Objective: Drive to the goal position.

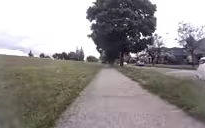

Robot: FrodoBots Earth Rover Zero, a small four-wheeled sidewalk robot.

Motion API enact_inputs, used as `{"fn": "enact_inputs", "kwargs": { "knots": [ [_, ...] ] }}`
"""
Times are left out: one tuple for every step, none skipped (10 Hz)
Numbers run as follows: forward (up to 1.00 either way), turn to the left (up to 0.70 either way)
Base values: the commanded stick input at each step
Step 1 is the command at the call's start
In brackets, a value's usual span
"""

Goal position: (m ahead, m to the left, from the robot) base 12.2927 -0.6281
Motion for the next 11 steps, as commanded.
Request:
{"fn": "enact_inputs", "kwargs": {
  "knots": [
    [0.70,0.00],
    [0.70,0.00],
    [0.70,0.00],
    [0.70,-0.02],
    [0.70,-0.07],
    [0.70,-0.15],
    [0.70,-0.32],
    [0.70,-0.04],
    [0.70,0.00],
    [0.70,0.00],
    [0.70,0.00]
  ]
}}
